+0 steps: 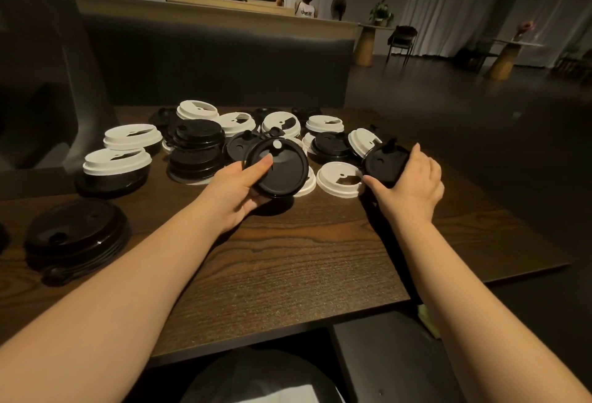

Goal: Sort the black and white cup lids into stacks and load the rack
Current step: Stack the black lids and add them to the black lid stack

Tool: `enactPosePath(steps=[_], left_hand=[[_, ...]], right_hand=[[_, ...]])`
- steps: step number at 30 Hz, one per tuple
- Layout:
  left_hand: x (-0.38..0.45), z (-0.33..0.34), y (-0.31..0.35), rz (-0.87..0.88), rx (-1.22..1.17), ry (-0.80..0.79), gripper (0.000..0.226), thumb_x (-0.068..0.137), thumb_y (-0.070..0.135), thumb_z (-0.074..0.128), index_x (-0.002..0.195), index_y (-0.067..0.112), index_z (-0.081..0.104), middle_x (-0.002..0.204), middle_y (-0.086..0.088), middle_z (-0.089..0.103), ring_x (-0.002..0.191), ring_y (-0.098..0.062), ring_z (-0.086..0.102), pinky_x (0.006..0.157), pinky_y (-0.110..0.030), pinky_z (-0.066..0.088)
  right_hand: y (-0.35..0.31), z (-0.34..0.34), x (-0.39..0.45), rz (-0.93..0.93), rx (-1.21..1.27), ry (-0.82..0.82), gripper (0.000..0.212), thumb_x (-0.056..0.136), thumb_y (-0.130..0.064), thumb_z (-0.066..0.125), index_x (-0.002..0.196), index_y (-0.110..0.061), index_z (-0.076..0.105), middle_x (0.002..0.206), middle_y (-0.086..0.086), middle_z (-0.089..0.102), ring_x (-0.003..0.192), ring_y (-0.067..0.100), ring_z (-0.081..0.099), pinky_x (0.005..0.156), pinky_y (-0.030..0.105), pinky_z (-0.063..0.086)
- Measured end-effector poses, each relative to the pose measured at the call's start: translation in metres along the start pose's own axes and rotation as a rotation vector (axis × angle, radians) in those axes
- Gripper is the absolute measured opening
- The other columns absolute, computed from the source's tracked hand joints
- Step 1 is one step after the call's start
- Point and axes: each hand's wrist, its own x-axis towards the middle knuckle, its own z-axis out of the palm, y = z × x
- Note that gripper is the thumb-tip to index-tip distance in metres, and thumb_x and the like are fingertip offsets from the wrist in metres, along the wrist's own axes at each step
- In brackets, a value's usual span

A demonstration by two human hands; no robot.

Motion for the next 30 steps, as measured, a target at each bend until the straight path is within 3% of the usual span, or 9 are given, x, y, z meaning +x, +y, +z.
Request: enactPosePath(steps=[4, 9, 14, 17, 23, 28, 30], left_hand=[[-0.003, 0.002, 0.001, 0.001, -0.018, 0.002, 0.028, 0.09, 0.026, 0.062, 0.109, 0.007, 0.06, 0.104, -0.012, 0.071, 0.097, -0.023, 0.069, 0.077, -0.036, 0.057], [-0.004, 0.004, 0.0, -0.017, -0.003, -0.009, 0.034, 0.09, 0.03, 0.059, 0.114, 0.006, 0.058, 0.108, -0.014, 0.07, 0.1, -0.025, 0.068, 0.083, -0.042, 0.055], [-0.006, 0.004, 0.0, -0.015, -0.017, -0.04, 0.037, 0.092, 0.036, 0.055, 0.118, 0.01, 0.059, 0.11, -0.011, 0.071, 0.103, -0.025, 0.068, 0.086, -0.045, 0.054], [-0.008, 0.004, 0.0, -0.006, -0.03, -0.039, 0.068, 0.075, 0.053, 0.059, 0.13, 0.014, 0.053, 0.124, -0.011, 0.065, 0.114, -0.027, 0.062, 0.098, -0.051, 0.047], [-0.012, 0.005, 0.003, 0.022, -0.045, -0.097, 0.081, 0.062, 0.068, 0.047, 0.125, 0.018, 0.055, 0.115, -0.011, 0.069, 0.105, -0.025, 0.066, 0.085, -0.042, 0.055], [-0.017, 0.009, -0.003, 0.026, 0.037, -0.161, 0.076, 0.062, 0.07, 0.043, 0.116, 0.02, 0.06, 0.115, -0.008, 0.069, 0.107, -0.023, 0.066, 0.089, -0.042, 0.054], [-0.019, 0.01, -0.003, 0.044, 0.043, -0.155, 0.068, 0.062, 0.066, 0.045, 0.11, 0.02, 0.062, 0.111, -0.006, 0.071, 0.105, -0.022, 0.066, 0.091, -0.043, 0.052]], right_hand=[[-0.001, -0.005, -0.005, 0.04, 0.231, -0.097, 0.09, 0.072, -0.05, 0.077, 0.144, -0.018, 0.034, 0.147, 0.004, 0.039, 0.142, 0.024, 0.019, 0.111, 0.049, 0.022], [-0.013, -0.008, -0.015, -0.055, 0.455, -0.245, 0.088, 0.071, -0.044, 0.079, 0.143, -0.024, 0.034, 0.146, 0.003, 0.035, 0.139, 0.021, 0.022, 0.112, 0.045, 0.026], [-0.053, -0.002, -0.033, -0.188, 0.812, -0.388, 0.081, 0.073, -0.028, 0.081, 0.139, -0.026, 0.035, 0.136, -0.007, 0.04, 0.128, 0.01, 0.04, 0.105, 0.028, 0.037], [-0.069, 0.013, -0.044, -0.24, 0.868, -0.432, 0.089, 0.069, -0.032, 0.083, 0.142, -0.028, 0.031, 0.145, -0.004, 0.036, 0.134, 0.011, 0.034, 0.11, 0.031, 0.034], [-0.071, 0.024, -0.059, -0.303, 0.821, -0.5, 0.094, 0.069, -0.029, 0.084, 0.143, -0.03, 0.027, 0.149, -0.004, 0.031, 0.137, 0.01, 0.029, 0.114, 0.034, 0.031], [-0.071, 0.024, -0.065, -0.327, 0.791, -0.507, 0.094, 0.069, -0.025, 0.084, 0.143, -0.025, 0.027, 0.148, -0.006, 0.031, 0.134, 0.004, 0.03, 0.1, 0.002, 0.027], [-0.072, 0.023, -0.066, -0.34, 0.783, -0.503, 0.094, 0.068, -0.026, 0.085, 0.142, -0.026, 0.027, 0.144, -0.01, 0.033, 0.132, 0.002, 0.032, 0.096, -0.002, 0.027]])
